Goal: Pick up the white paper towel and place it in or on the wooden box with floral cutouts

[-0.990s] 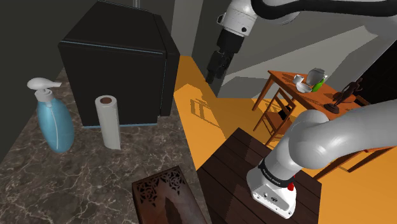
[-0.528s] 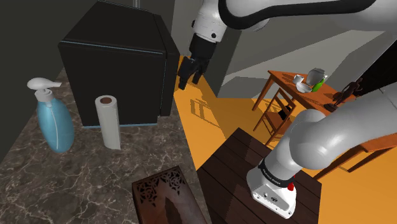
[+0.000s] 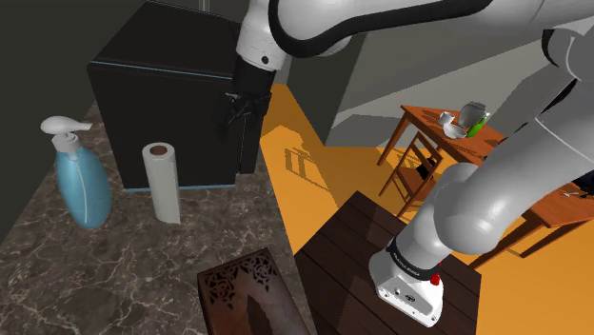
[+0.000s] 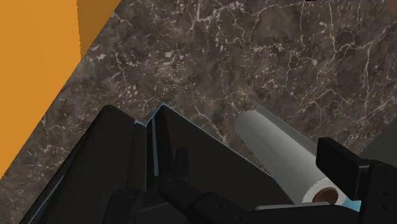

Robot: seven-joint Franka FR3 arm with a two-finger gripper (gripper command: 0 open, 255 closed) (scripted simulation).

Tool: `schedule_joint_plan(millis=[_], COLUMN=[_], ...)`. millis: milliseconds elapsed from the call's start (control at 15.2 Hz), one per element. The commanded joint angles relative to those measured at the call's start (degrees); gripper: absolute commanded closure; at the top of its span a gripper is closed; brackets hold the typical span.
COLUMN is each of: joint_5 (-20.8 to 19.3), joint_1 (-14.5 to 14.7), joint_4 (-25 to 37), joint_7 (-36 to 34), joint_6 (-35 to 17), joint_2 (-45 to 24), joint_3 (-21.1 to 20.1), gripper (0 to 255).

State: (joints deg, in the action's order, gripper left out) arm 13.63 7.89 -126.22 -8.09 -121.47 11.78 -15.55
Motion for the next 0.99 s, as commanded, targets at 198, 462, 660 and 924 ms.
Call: schedule_joint_plan(millis=[198, 462, 660, 924], joint_5=[-2.9, -6.5, -8.6, -9.3], joint_1=[1.4, 3.0, 4.3, 4.8], joint_4=[7.8, 15.4, 19.1, 18.3], joint_7=[-5.6, -10.2, -12.5, -12.9], joint_6=[-3.5, -5.2, -6.1, -8.7], joint_2=[-9.7, -17.9, -22.3, -24.0], joint_3=[-3.2, -4.8, -5.0, -5.0], gripper=[0, 0, 0, 0])
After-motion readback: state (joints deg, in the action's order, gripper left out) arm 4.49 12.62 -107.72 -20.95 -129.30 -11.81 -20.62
